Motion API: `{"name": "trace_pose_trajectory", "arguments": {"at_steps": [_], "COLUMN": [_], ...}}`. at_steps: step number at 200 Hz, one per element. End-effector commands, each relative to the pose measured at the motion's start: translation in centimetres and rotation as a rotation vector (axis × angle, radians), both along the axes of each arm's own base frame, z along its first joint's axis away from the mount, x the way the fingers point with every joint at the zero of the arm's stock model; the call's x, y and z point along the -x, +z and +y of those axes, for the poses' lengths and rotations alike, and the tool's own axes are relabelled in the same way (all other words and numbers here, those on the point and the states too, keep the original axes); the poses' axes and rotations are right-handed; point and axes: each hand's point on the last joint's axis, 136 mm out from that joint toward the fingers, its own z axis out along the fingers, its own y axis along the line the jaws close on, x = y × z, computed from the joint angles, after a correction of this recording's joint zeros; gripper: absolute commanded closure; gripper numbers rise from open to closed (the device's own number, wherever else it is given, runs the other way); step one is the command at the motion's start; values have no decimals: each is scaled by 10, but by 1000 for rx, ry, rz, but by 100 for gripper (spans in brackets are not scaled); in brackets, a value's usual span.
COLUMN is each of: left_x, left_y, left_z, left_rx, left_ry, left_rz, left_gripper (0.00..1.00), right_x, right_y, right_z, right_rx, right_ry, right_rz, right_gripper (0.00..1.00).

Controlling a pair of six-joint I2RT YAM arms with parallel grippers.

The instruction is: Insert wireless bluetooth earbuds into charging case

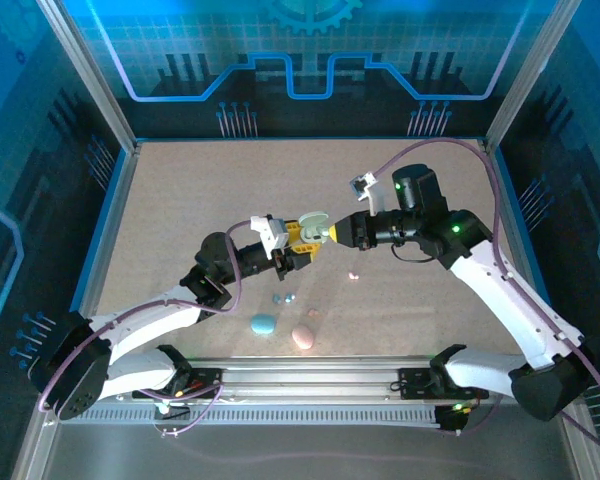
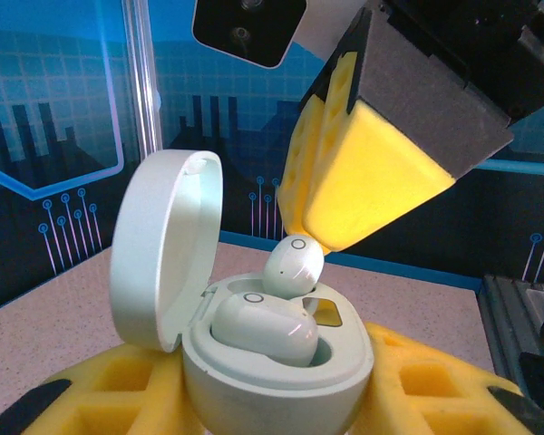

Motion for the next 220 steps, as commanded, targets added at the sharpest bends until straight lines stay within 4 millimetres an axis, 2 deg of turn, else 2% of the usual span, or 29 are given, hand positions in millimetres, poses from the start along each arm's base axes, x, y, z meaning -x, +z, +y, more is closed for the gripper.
{"name": "trace_pose_trajectory", "arguments": {"at_steps": [1,107,220], "left_x": [6,13,13], "left_y": [16,17,16], "left_z": [3,0,0], "left_rx": [29,33,32], "left_ry": [1,-38,-40], "left_rz": [-68,-76,-74], "left_gripper": [66,66,66], "right_x": [3,-9,-10], "right_y": [-4,-1,8], "right_z": [4,6,13], "right_rx": [4,8,-43], "right_ry": [17,-17,3], "right_rz": [13,-10,-7], "right_gripper": [81,79,77]}}
